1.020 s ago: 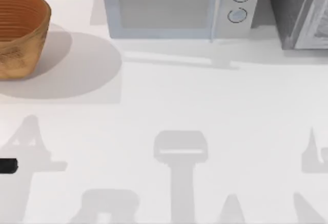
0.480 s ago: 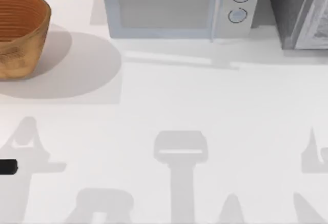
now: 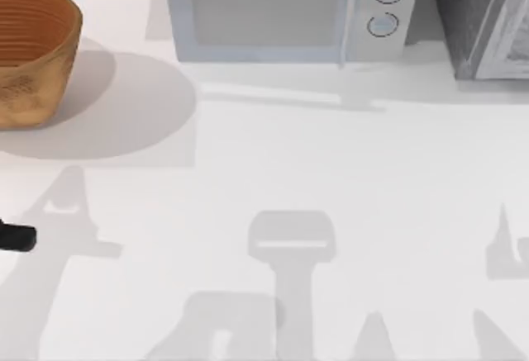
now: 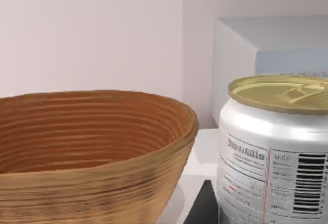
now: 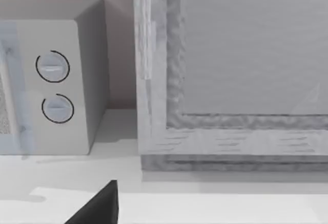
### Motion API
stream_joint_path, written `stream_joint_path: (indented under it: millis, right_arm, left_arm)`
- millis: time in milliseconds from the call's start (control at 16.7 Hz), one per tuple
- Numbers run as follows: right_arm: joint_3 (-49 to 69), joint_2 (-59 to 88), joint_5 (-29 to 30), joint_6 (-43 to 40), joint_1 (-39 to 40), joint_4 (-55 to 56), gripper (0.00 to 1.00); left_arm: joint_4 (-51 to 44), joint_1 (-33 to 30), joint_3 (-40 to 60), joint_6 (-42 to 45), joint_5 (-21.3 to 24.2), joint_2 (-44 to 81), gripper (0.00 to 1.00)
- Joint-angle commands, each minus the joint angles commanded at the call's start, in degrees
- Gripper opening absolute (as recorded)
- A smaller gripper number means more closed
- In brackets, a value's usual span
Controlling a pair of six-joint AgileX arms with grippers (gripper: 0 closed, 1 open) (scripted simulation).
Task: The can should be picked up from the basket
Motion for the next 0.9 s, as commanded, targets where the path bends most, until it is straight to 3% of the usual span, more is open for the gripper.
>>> stream_joint_path:
  millis: [480, 900]
  right_arm:
    - [0.0, 0.0, 0.0, 0.0, 0.0, 0.0, 1.00]
    - [0.0, 0.0, 0.0, 0.0, 0.0, 0.0, 1.00]
  left_arm:
    - [17.7, -3.7, 11.9, 0.5, 10.5, 31.8, 0.00]
    - [31.0, -6.6, 20.2, 0.1, 19.4, 51.9, 0.00]
